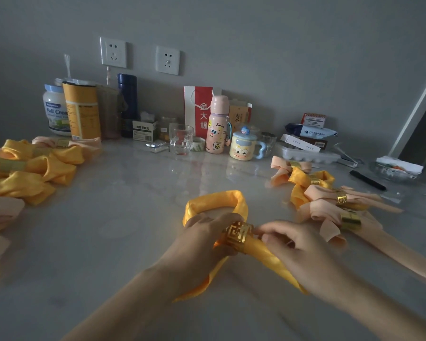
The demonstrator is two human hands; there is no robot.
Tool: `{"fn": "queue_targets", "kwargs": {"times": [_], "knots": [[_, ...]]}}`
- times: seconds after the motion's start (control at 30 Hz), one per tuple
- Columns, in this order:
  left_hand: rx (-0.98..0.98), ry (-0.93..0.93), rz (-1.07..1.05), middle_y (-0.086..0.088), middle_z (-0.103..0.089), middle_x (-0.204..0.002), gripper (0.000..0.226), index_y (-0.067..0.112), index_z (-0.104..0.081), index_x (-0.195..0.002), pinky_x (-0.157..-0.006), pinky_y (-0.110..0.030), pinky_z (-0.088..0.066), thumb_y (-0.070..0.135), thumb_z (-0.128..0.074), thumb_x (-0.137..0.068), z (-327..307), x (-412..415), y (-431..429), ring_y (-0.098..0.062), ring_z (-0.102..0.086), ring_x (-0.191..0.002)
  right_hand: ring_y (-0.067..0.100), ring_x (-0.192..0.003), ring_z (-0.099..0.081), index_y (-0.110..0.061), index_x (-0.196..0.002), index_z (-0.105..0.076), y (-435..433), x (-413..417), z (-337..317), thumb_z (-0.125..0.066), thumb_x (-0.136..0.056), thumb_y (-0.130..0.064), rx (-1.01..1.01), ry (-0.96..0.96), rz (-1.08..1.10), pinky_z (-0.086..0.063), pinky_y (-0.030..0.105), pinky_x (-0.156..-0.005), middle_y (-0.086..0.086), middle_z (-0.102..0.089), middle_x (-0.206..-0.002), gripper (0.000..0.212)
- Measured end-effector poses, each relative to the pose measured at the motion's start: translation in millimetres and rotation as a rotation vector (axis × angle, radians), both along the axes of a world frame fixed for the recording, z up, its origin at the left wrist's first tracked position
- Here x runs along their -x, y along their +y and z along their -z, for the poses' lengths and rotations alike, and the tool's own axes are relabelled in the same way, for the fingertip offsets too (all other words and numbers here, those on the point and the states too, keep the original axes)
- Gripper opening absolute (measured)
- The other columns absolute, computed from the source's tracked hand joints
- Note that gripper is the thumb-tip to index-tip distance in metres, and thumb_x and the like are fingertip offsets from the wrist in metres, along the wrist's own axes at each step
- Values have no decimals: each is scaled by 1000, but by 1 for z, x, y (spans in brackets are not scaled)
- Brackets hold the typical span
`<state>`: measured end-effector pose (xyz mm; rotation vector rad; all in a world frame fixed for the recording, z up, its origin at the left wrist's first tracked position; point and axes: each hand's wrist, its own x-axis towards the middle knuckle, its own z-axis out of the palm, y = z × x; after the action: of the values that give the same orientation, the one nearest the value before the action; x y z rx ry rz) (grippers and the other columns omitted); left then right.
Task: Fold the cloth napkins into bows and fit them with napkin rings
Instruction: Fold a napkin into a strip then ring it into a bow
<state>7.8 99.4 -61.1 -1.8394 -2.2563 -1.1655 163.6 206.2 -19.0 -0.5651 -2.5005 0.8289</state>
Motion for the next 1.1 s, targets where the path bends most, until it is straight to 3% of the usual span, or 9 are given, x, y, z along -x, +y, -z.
{"fn": "queue_targets", "kwargs": {"times": [0.1, 0.2, 0.4, 0.5, 0.63, 0.73, 0.9, 1.0, 1.1], "knots": [[25, 5, -4, 11, -56, -122, 49, 48, -40, -121, -104, -32, -33, 28, -65, -85, 4, 0, 0, -12, -40, -122, 22, -65, -55, -18, -82, -71, 2, 7, 4, -54, -93, -25, 94, -112, -101, -39, 33, -64, 5, -63, -68, 21], [6, 44, -15, 9, -57, -119, 48, 50, -39, -123, -103, -32, -34, 31, -62, -85, 6, 0, 2, -12, -41, -121, 7, -56, -40, -5, -68, -57, 4, 15, 9, -50, -93, -31, 108, -155, -58, -30, 29, -58, -3, -43, -58, 37], [-46, -69, 35, 35, -56, -107, 50, 47, -48, -117, -98, -12, -32, 35, -63, -70, -5, -5, 0, 6, -47, -109, 11, -100, -50, -21, -80, -73, 4, 31, 13, -56, -85, -26, 166, -54, 80, -36, 27, -99, -9, -54, -90, 18], [178, 62, 52, 15, -62, -109, 41, 36, -61, -109, -100, -27, -35, 43, -58, -70, -22, -6, -2, -7, -50, -110, 26, -86, -57, -13, -69, -69, 8, 34, 21, -51, -71, -44, 63, -155, 88, -48, 37, -76, 2, -63, -71, 36], [166, -156, -40, 12, -56, -121, 43, 32, -51, -128, -85, -15, -41, 34, -63, -87, -61, 16, 15, -6, -53, -110, 13, -118, -40, -19, -74, -69, 11, 32, 29, -53, -82, -20, -153, -177, 118, -33, 25, -95, -15, -51, -127, 18], [294, -68, -209, 2, -40, -145, 61, 25, -35, -142, -108, -34, -31, 46, -56, -89, -57, 31, 52, -19, -35, -134, 9, -132, -25, -20, -59, -53, 11, 29, 35, -50, -82, -4, -265, -111, 58, -19, 19, -95, -16, -32, -146, 29], [500, -61, -275, -4, -36, -146, 89, 19, -25, -145, -108, -47, -30, 58, -65, -76, -38, 34, 90, -28, -35, -133, 1, -120, -35, -16, -85, -76, 14, 26, 48, -55, -80, -2, -58, 59, 25, -32, 14, -101, -32, -39, -121, 26], [442, -39, -294, -7, -44, -137, 77, 14, -35, -138, -103, -43, -38, 39, -73, -76, -34, 25, 94, -28, -41, -127, -8, -108, -45, -16, -88, -76, 8, 31, 44, -44, -70, -20, 22, 96, -51, -29, 4, -90, -31, -47, -110, 37], [361, -179, -236, -3, -54, -123, 52, 17, -54, -123, -96, -37, -45, 29, -74, -76, -27, 27, 89, -23, -51, -114, 7, -102, -46, -24, -95, -70, 5, 34, 44, -19, -65, -54, -171, -83, -28, -26, 24, -82, -15, -55, -105, 67]]}}
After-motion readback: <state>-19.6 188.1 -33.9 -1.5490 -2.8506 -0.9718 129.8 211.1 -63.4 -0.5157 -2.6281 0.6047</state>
